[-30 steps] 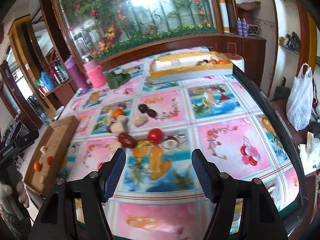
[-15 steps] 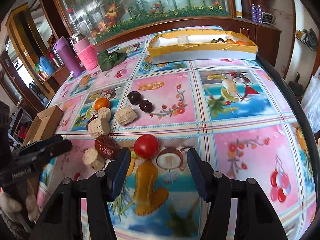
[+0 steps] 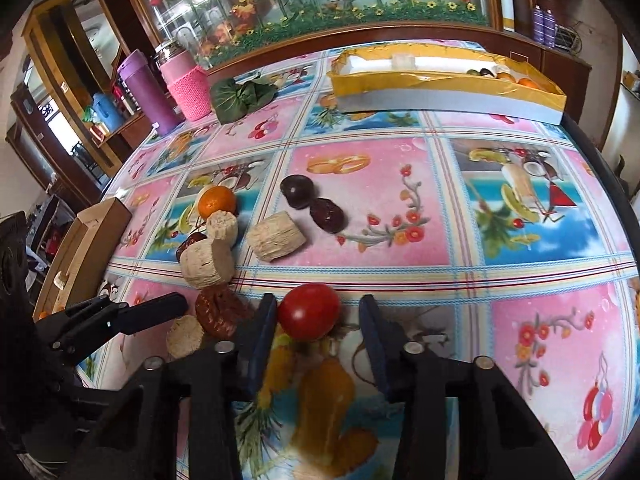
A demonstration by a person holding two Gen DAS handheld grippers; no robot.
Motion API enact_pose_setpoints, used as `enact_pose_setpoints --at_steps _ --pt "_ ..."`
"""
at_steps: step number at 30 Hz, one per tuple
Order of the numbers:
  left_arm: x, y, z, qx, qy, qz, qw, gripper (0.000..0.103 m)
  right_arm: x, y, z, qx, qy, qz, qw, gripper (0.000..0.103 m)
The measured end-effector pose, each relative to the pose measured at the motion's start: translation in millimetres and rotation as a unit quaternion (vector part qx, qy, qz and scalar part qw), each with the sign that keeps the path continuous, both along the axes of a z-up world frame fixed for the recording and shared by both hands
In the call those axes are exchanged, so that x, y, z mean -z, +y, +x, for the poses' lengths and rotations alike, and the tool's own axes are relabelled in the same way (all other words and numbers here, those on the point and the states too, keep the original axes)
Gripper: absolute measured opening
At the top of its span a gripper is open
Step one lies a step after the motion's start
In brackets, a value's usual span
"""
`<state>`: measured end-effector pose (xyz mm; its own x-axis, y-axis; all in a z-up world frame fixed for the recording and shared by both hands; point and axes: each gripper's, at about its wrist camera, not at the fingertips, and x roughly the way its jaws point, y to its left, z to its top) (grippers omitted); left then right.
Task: Organize fruits
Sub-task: 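Return to the table, left tool grasps a beige cake while right grasps a red tomato, then carry the cake and tomato into the cardboard box and open both tools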
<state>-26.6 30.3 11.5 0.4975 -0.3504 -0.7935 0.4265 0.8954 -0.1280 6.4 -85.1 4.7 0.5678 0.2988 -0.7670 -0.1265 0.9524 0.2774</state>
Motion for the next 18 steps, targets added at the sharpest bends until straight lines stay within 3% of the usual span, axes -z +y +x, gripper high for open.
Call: enact_pose_setpoints --at_steps 10,18 --pt "-22.1 43.3 -18.2 -0.045 0.002 -0.051 0.9977 0.029 -14.0 3.0 -10.5 0.011 -0.012 0.007 1.000 0.034" --pt "-41.8 145.8 -42.9 -0.152 -0.006 -0.076 0.9853 0.030 -53.3 45.1 -37.9 -0.028 -0.050 0.002 0.998 0.034"
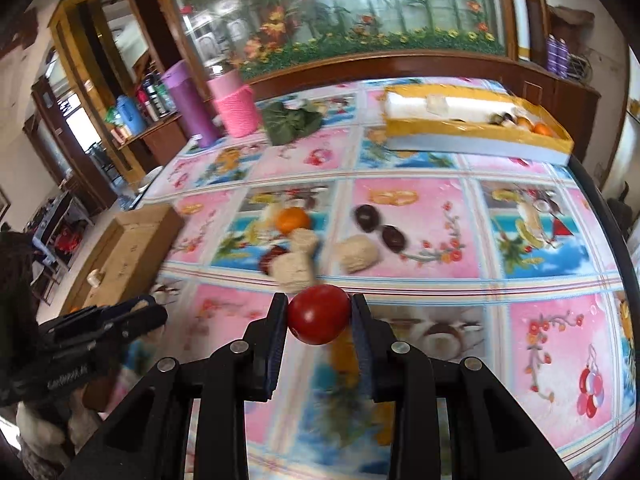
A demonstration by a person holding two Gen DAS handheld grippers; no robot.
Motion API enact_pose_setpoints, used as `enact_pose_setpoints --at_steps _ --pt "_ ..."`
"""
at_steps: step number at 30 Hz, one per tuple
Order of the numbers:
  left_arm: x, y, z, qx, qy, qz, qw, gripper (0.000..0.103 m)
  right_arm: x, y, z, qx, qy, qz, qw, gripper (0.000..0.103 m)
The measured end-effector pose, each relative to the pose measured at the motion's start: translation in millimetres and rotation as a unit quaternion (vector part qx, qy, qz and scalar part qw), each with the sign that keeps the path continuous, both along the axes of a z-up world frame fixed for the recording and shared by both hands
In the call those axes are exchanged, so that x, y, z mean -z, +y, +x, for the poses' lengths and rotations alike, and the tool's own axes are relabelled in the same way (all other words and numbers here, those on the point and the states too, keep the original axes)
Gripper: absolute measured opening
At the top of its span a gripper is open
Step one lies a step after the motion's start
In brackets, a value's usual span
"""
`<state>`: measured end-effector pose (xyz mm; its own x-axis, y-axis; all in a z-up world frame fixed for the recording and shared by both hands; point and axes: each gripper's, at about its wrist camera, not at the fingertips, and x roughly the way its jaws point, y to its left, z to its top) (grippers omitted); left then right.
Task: Organize fruits
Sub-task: 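Carry the cake and tomato into the cardboard box and open both tools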
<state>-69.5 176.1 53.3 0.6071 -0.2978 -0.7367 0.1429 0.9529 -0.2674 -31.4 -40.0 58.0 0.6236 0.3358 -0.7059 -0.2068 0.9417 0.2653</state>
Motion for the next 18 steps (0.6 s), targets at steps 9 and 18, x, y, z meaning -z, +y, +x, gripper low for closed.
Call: enact_pose_setpoints --at_steps 9,18 --pt "5.6 120.9 -20.8 -0.154 0.016 0.077 0.9848 0.030 -23.1 135.8 -21.2 -0.140 -0.029 -0.013 0.990 0.034" --pt "15.2 166.4 -6.1 -0.198 0.032 0.108 0.9737 0.030 6.1 248.2 -16.0 -0.214 -0.035 -0.093 0.972 0.034"
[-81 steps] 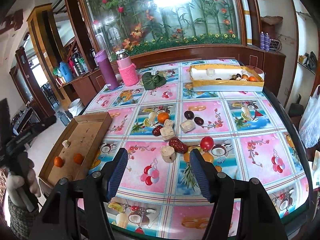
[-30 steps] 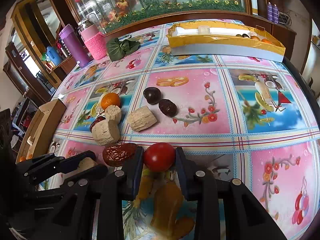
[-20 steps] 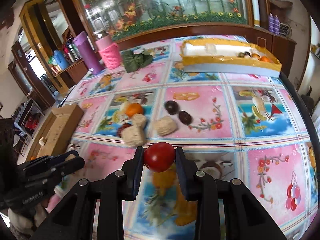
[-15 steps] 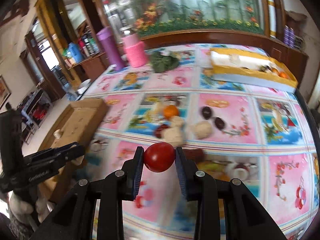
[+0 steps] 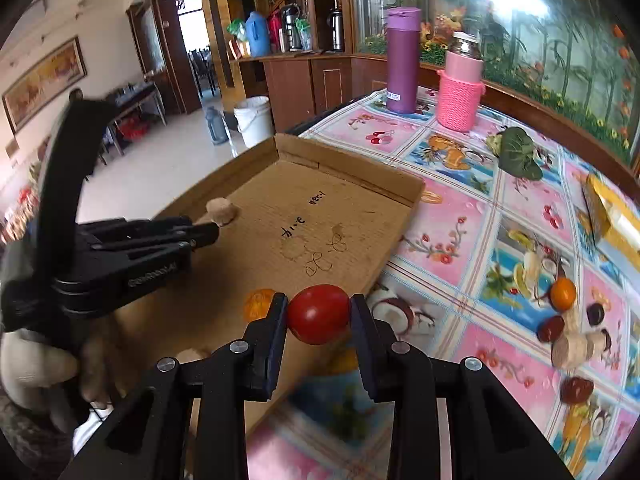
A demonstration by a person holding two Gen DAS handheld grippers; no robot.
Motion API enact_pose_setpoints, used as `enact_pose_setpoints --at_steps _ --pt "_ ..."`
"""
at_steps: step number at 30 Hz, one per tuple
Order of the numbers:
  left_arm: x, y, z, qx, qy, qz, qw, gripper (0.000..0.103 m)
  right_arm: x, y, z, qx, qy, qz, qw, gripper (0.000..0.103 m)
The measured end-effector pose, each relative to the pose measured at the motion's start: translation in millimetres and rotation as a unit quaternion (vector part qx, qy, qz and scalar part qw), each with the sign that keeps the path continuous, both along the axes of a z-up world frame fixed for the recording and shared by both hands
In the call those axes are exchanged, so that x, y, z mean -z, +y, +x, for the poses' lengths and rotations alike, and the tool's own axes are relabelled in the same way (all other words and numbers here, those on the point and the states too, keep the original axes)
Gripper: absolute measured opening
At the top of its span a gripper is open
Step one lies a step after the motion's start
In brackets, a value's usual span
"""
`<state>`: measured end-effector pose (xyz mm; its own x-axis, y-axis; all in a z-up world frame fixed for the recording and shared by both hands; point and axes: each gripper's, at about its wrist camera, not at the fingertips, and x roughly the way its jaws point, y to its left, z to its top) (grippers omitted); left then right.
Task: Organize fruits
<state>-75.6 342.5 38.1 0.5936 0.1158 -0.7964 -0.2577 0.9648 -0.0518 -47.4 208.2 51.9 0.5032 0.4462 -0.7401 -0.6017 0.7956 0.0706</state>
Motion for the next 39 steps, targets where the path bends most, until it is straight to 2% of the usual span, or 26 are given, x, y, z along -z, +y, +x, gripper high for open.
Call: enact_pose_setpoints --at_steps 6,8,10,15,17,19,24,26,29,31,33,37,39 --pt "2.5 7.5 1.8 0.012 -0.001 -0.040 0.9991 0.032 15.6 13.5 22.7 0.016 0.008 -0.011 1.000 0.034" --pt "1.7 9.0 0.8 0.012 -0.007 -0.050 0.9986 0.042 19.0 19.0 25.2 0.013 0.009 -0.018 1.000 0.034" --pt "0.2 10.4 0.0 0.009 -0.016 -0.058 0.9982 0.046 21.8 23.1 24.4 0.010 0.010 -0.020 1.000 0.035" --pt "-5.2 13.4 -8.3 -0.001 -0.031 -0.075 0.9967 0.047 19.4 19.5 22.2 0.007 0.020 0.008 1.000 0.036" --pt "-10.1 12.6 -13.7 -0.005 -0.041 -0.078 0.9961 0.047 13.8 13.5 18.8 0.011 0.025 0.021 0.999 0.042" --pt "-16.3 10.3 -18.2 -0.007 -0.052 -0.079 0.9955 0.047 5.8 3.8 13.1 0.022 0.025 0.033 0.999 0.058" --pt "-34.6 -3.2 -31.8 0.001 -0.085 -0.078 0.9933 0.047 -16.2 -44.2 -8.0 0.051 0.064 0.130 0.988 0.066" --pt "-41.6 -11.2 -37.7 0.008 -0.098 -0.078 0.9921 0.047 -19.6 -70.9 -16.2 0.062 0.105 0.193 0.974 0.067" --pt "-51.3 -24.8 -44.3 0.017 -0.118 -0.075 0.9900 0.047 -15.0 -111.8 -31.2 0.084 0.172 0.287 0.939 0.067" --pt "-57.4 -35.2 -47.3 0.027 -0.128 -0.077 0.9884 0.047 -14.1 -130.5 -39.4 0.096 0.190 0.306 0.928 0.067" --pt "-64.3 -45.9 -49.8 0.039 -0.137 -0.080 0.9866 0.047 -18.2 -149.5 -46.3 0.112 0.191 0.310 0.925 0.067" --pt "-82.5 -60.1 -52.3 0.073 -0.147 -0.087 0.9827 0.047 -39.7 -191.8 -55.9 0.157 0.138 0.277 0.938 0.068" --pt "-97.5 -63.3 -53.1 0.096 -0.155 -0.099 0.9784 0.047 -54.9 -218.3 -55.9 0.187 0.116 0.260 0.940 0.068"
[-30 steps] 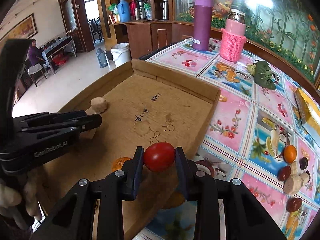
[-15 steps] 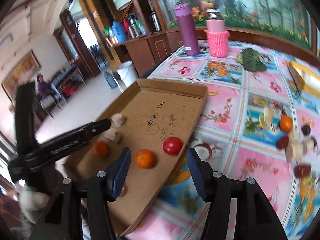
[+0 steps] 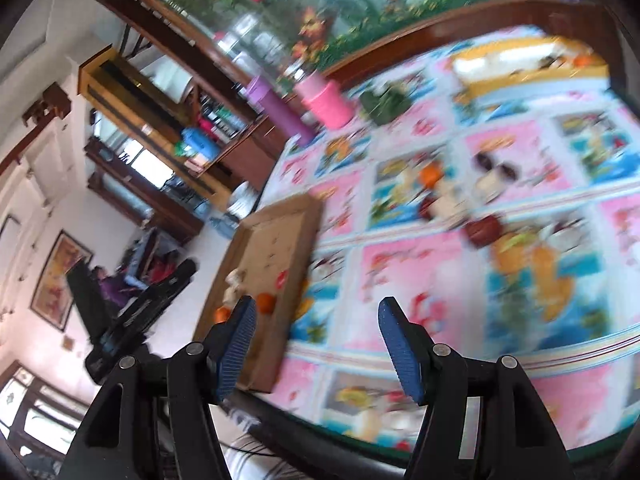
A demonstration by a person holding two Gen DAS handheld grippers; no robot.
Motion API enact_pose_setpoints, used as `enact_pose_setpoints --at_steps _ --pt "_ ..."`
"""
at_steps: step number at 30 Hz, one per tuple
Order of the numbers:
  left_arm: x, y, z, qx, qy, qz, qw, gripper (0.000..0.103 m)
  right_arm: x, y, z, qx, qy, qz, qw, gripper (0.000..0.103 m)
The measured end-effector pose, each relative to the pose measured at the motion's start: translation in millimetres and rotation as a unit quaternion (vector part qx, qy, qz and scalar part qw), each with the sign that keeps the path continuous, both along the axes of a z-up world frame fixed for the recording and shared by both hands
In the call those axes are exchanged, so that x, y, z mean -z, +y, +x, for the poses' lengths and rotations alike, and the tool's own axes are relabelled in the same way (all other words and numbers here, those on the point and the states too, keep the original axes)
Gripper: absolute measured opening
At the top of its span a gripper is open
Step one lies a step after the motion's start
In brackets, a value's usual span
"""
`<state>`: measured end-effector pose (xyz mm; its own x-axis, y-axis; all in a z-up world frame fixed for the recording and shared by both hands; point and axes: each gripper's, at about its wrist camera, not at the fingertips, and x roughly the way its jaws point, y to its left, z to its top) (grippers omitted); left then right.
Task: Organize fruits
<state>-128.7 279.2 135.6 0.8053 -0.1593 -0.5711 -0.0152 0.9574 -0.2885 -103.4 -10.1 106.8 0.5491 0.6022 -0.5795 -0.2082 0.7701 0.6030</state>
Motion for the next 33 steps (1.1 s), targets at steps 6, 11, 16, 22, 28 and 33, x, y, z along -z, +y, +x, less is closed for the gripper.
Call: enact_pose_setpoints --at_steps 6,11,16,22,28,33 --pt "-56.7 9.9 -2.8 0.054 -0.036 -0.030 0.9974 0.047 -72.7 -77.3 -12.4 0.099 -0.053 -0.085 0.990 0.068" --pt "-112.9 33.2 -6.8 0.059 -0.068 -0.017 0.9958 0.047 -169.2 -123.1 -30.1 0.169 -0.117 -0.131 0.970 0.068" --pt "-184.9 63.3 -14.5 0.019 -0.121 0.040 0.9917 0.051 -283.6 -147.9 -48.8 0.231 -0.194 -0.180 0.936 0.069" --pt "-239.1 104.3 -13.8 -0.049 -0.154 0.075 0.9839 0.059 -423.0 -157.8 -71.3 0.309 -0.230 -0.241 0.891 0.075" --pt "-220.4 110.8 -12.9 -0.062 -0.147 0.079 0.9840 0.074 -470.3 -148.2 -76.1 0.372 -0.205 -0.377 0.823 0.087" --pt "-163.2 74.3 4.9 0.001 -0.094 0.065 0.9935 0.076 -364.0 -127.5 -57.0 0.290 -0.184 -0.398 0.851 0.090"
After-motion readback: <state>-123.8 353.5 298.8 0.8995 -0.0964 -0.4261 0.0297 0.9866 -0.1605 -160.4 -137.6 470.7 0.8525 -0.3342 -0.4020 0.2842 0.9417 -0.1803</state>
